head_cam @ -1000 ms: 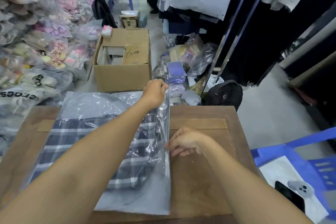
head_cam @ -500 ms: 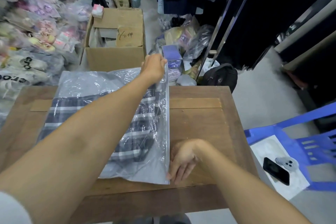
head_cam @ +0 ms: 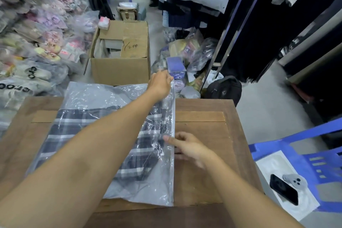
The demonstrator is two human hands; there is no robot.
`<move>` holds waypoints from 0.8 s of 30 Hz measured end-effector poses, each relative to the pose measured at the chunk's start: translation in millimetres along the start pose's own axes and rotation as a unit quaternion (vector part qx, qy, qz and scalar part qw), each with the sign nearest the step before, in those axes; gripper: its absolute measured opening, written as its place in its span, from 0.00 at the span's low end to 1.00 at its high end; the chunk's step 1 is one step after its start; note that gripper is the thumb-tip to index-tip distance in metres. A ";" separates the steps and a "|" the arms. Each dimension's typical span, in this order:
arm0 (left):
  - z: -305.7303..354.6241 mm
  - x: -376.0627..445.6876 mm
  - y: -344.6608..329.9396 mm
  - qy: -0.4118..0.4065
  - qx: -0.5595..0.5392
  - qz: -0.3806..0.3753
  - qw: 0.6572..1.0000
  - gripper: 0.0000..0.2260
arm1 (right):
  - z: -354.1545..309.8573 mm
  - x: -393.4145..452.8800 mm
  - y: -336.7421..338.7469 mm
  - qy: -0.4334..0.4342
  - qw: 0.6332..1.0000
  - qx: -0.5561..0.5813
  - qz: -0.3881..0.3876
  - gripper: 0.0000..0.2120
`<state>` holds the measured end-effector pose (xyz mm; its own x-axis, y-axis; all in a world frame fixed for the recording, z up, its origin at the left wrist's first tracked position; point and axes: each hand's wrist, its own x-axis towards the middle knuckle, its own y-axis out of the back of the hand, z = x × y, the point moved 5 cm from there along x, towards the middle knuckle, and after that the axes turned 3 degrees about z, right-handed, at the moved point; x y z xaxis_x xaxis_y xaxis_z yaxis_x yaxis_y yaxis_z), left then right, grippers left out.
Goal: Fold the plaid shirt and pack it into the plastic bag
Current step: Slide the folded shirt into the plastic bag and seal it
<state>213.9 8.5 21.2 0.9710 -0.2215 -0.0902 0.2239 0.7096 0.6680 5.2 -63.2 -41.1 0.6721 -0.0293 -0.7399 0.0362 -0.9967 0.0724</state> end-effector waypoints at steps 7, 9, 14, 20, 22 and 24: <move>-3.0 -12.0 16.3 -0.039 -0.020 -0.007 0.999 0.08 | -23.9 12.5 11.2 0.070 0.992 0.061 0.088 0.08; -8.6 -14.9 29.0 -0.053 -0.009 0.005 0.999 0.13 | -22.1 15.3 30.3 0.069 0.989 0.040 0.123 0.06; -43.3 -35.8 52.4 -0.022 0.108 -0.078 0.991 0.20 | -16.1 20.8 83.9 0.052 0.957 -0.080 0.275 0.05; -105.8 -113.6 69.3 0.039 0.387 -0.227 0.893 0.57 | -37.9 0.2 33.7 0.270 0.859 -0.356 0.251 0.37; -130.7 -133.9 66.0 0.041 0.354 -0.242 0.902 0.63 | -27.4 10.8 12.8 0.254 0.828 -0.464 0.188 0.42; -145.1 -146.8 61.3 0.023 0.311 -0.229 0.922 0.64 | -17.3 14.3 3.0 0.220 0.798 -0.531 0.183 0.44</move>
<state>97.3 181.6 -31.9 0.7921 -0.3640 -0.4900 0.5344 0.0254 0.8449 27.7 -65.3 -39.9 0.9672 -0.0414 -0.2508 0.2279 -0.2955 0.9278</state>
